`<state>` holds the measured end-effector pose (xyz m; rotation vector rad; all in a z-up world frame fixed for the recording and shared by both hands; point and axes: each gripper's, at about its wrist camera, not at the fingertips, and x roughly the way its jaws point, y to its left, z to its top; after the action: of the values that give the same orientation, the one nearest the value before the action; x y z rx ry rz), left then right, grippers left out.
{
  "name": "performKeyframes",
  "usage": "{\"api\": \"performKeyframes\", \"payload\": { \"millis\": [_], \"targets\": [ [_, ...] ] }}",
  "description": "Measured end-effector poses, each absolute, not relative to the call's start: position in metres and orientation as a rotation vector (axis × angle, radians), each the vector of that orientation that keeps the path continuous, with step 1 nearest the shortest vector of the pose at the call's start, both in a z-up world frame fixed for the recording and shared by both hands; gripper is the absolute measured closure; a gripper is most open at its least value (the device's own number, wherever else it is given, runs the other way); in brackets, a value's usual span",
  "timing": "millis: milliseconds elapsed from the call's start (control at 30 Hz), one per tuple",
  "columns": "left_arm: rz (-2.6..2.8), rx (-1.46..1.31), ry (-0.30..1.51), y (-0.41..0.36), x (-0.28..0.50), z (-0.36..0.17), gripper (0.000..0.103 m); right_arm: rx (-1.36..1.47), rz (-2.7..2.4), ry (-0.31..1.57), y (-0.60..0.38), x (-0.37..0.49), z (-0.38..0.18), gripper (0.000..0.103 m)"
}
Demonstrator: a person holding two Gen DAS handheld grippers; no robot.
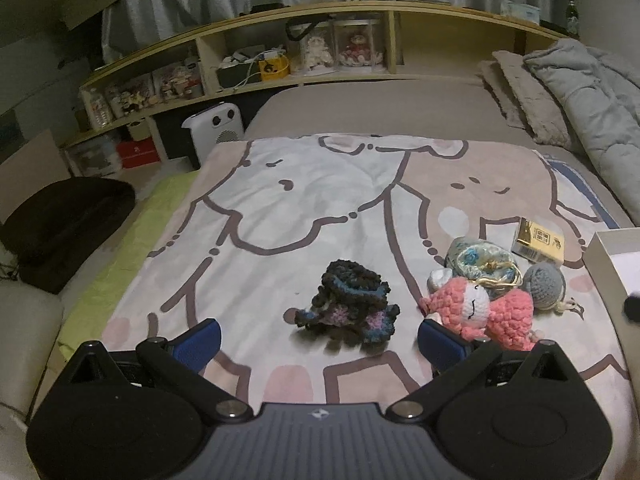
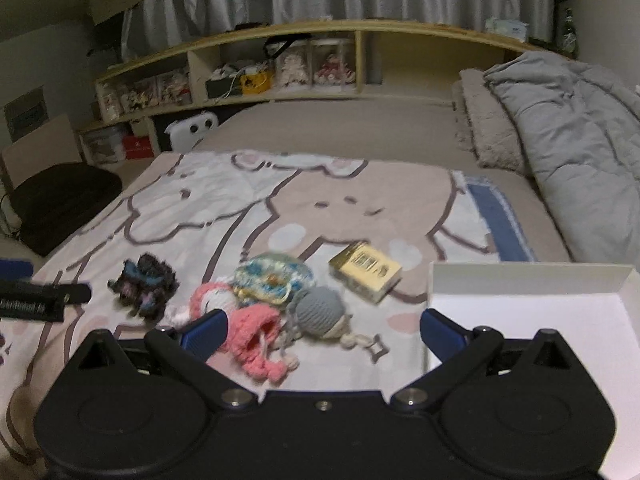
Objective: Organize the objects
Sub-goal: 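Withdraw both tools from the box back toward the remaining toys, then grasp the dark brown-blue crochet piece with the left tool while the right tool grasps the braided rope toy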
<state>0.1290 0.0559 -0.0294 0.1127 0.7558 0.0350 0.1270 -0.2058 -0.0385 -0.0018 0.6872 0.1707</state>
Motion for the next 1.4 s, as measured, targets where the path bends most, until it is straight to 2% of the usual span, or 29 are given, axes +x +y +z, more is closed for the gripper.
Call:
{"api": "performKeyframes", "payload": {
  "millis": [433,533,700,767,900,1000,1067,1200,1233,1267,1300,1400],
  "targets": [
    [-0.094,0.13,0.747,0.045,0.159,-0.059,0.002,-0.053,0.341,0.789,-0.149,0.116,-0.086,0.0],
    [-0.086,0.15,0.731,0.043,0.168,-0.065,0.005,-0.062,0.386,0.777,-0.138,0.117,-0.09,0.007],
    [-0.1,0.138,0.766,0.04,0.181,-0.078,0.011,-0.078,0.463,0.777,-0.121,0.122,-0.097,0.011],
    [-0.1,0.153,0.78,0.038,0.185,-0.084,0.012,-0.092,0.479,0.791,-0.115,0.125,-0.102,0.017],
    [-0.086,0.146,0.806,0.041,0.192,-0.095,0.029,-0.104,0.475,0.829,-0.11,0.134,-0.114,0.024],
    [-0.079,0.122,0.82,0.045,0.195,-0.097,0.042,-0.096,0.47,0.875,-0.11,0.14,-0.122,0.037],
    [-0.076,0.106,0.83,0.047,0.195,-0.097,0.05,-0.067,0.478,0.917,-0.112,0.145,-0.125,0.062],
    [-0.066,0.07,0.848,0.05,0.194,-0.09,0.07,-0.035,0.498,0.91,-0.119,0.145,-0.119,0.068],
    [-0.068,0.056,0.854,0.05,0.193,-0.088,0.073,-0.033,0.501,0.908,-0.119,0.144,-0.117,0.07],
    [-0.072,0.044,0.86,0.05,0.192,-0.086,0.084,-0.031,0.501,0.908,-0.12,0.143,-0.115,0.072],
    [-0.077,0.032,0.869,0.05,0.191,-0.084,0.103,-0.029,0.504,0.908,-0.121,0.142,-0.113,0.073],
    [-0.081,0.001,0.906,0.051,0.184,-0.082,0.103,-0.032,0.504,0.921,-0.122,0.139,-0.107,0.074]
  ]
}}
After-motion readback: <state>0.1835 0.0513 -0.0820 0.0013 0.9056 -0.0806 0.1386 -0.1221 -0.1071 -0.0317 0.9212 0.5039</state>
